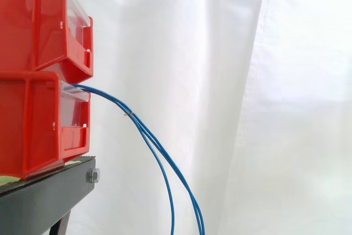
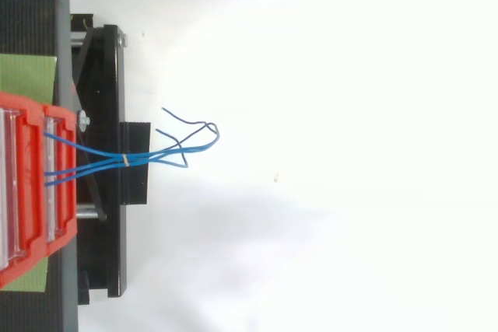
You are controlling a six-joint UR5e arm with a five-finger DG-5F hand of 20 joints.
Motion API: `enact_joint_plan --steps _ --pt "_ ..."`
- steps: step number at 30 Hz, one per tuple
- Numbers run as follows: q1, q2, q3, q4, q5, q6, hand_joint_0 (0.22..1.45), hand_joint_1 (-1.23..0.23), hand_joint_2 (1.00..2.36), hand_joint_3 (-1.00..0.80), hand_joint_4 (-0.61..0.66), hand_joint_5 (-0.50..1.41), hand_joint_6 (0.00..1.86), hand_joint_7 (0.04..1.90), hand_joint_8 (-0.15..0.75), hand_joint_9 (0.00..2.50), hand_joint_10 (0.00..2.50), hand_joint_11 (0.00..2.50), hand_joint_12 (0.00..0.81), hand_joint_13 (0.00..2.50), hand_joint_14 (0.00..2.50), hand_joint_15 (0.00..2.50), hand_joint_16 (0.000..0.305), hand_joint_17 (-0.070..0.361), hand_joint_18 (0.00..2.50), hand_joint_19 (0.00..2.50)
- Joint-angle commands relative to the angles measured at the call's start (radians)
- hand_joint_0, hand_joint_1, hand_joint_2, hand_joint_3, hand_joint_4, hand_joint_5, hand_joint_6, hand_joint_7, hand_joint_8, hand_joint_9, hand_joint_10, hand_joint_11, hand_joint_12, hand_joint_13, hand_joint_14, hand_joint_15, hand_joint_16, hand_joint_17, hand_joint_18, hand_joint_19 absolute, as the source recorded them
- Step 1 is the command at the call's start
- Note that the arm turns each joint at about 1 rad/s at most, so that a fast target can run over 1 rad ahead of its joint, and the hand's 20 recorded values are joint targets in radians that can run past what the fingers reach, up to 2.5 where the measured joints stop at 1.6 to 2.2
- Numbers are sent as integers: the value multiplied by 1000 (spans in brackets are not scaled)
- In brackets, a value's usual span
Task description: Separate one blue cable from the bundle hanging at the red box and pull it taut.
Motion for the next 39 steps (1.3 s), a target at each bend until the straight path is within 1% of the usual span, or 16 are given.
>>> enact_joint_plan --steps 1,3,6,12,13,17,18,20,24,25,29,30,31,35,37,39 --pt "-1 -26 0 15 8 2 528 -660 1004 -450 250 -219 502 807 332 619 6 192 386 528 7 174 59 133 589 365" --pt "-1 -29 0 23 11 -1 528 -659 1004 -448 253 -219 502 810 334 622 6 205 386 535 7 179 58 131 598 371" --pt "-1 -50 0 41 17 2 528 -657 1004 -449 257 -218 502 811 337 635 8 261 383 616 9 249 53 119 729 476" --pt "-2 -82 0 79 23 8 529 -654 1004 -453 259 -219 503 813 339 604 8 262 366 614 9 261 51 114 742 491" --pt "-2 -95 0 104 25 2 530 -654 1003 -454 258 -219 502 814 339 601 8 261 362 607 9 254 50 112 738 473" --pt "-2 -110 0 133 31 -3 528 -672 1003 -463 263 -222 502 818 340 575 7 246 348 576 9 237 46 104 685 366" --pt "-2 -115 0 145 40 -3 528 -676 1003 -462 265 -222 503 818 338 573 7 254 347 575 8 237 46 103 680 357" --pt "-2 -115 0 151 43 -3 536 -730 1003 -461 270 -223 503 817 339 566 7 247 323 561 9 214 42 95 669 282" --pt "-2 -136 0 205 60 -18 546 -782 1003 -464 278 -223 503 820 341 555 7 253 296 545 7 195 39 87 664 196" --pt "-2 -155 0 231 63 -30 546 -795 1003 -463 283 -224 503 821 341 554 7 245 295 543 6 184 38 85 659 171" --pt "-7 -188 2 279 68 -33 549 -824 1002 -474 284 -225 502 824 342 547 9 245 286 534 8 176 37 83 661 126" --pt "-10 -211 22 296 71 -35 549 -825 1002 -474 285 -224 502 820 342 547 7 246 286 534 6 174 37 83 660 129" --pt "-13 -227 38 291 71 -36 550 -830 1002 -475 285 -225 502 824 342 546 7 245 285 533 6 167 37 83 665 116" --pt "-22 -267 80 266 71 -44 555 -839 1001 -489 290 -225 503 823 342 544 8 247 282 528 6 160 37 82 668 94" --pt "-32 -308 115 270 71 -72 556 -848 1000 -499 290 -225 503 823 341 544 7 240 279 524 5 149 36 81 662 79" --pt "-33 -322 133 273 71 -93 556 -855 1000 -500 290 -225 503 824 340 545 7 250 278 520 5 148 36 81 659 59"
